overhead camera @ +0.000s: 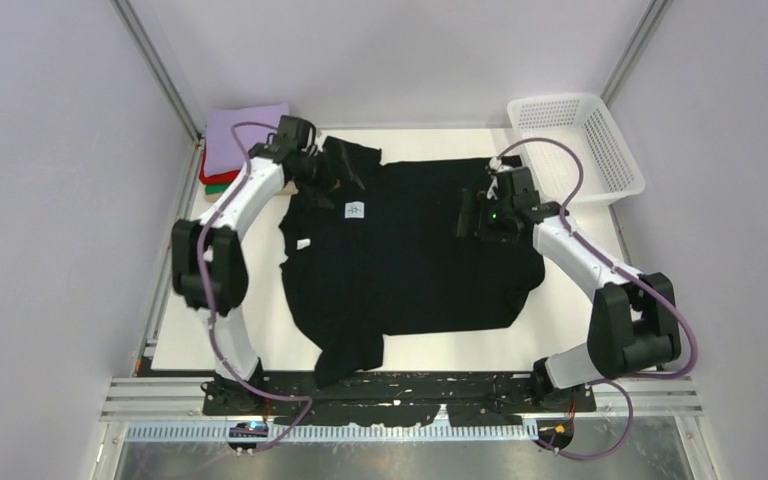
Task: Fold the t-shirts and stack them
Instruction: Flatten out the tshirt, then grab the side of the flattened tshirt closest away from the robot with both arms, then fold the flattened tshirt in 1/3 of the way
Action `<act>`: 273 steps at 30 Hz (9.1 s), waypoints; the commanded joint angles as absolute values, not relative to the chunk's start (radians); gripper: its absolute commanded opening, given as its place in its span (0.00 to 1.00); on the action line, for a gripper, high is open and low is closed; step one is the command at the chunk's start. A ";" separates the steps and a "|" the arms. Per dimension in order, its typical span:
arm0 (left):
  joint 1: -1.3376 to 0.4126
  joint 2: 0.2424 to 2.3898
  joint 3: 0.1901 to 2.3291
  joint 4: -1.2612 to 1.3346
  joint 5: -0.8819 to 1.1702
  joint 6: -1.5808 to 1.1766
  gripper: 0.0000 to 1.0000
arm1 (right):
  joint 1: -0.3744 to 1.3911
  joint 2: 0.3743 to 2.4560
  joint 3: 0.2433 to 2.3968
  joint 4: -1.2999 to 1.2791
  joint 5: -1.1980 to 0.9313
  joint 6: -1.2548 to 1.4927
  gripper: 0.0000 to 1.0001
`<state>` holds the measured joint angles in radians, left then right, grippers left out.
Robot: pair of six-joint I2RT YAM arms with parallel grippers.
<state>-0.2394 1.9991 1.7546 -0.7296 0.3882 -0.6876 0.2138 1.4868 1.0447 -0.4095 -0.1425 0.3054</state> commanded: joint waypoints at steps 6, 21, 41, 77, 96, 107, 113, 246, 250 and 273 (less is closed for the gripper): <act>-0.315 1.448 0.897 -0.424 0.382 -0.688 1.00 | 0.353 1.235 0.715 -0.453 -0.067 0.455 0.95; -0.175 1.535 0.729 -0.326 0.322 -0.682 1.00 | -0.013 0.972 0.540 -0.673 0.241 0.528 0.95; -0.184 1.406 0.948 -0.562 0.260 -0.582 1.00 | 0.077 0.925 0.686 -0.482 -0.025 0.373 0.96; -0.121 2.190 1.737 -0.828 0.351 -0.552 1.00 | 0.103 1.914 1.259 -0.283 -0.089 0.384 0.95; -0.158 1.725 1.473 -0.752 0.220 -0.536 0.99 | 0.097 1.546 1.106 -0.252 -0.111 0.314 0.95; -0.351 1.114 0.846 -0.862 0.043 -0.675 0.99 | 0.079 1.062 0.738 -0.205 -0.076 0.442 0.96; -0.462 0.860 0.604 -0.935 0.009 -0.854 0.82 | 0.068 0.973 0.664 -0.234 -0.077 0.436 0.95; -0.165 1.592 1.448 -0.634 0.269 -0.505 0.00 | -0.083 1.240 0.828 -0.221 -0.060 0.479 0.05; -0.153 1.673 1.536 -0.637 0.323 -0.417 0.00 | -0.081 1.296 0.854 -0.204 -0.068 0.485 0.05; -0.133 2.200 2.279 -0.927 0.244 -0.216 0.99 | 0.020 1.480 1.021 -0.223 -0.008 0.420 0.80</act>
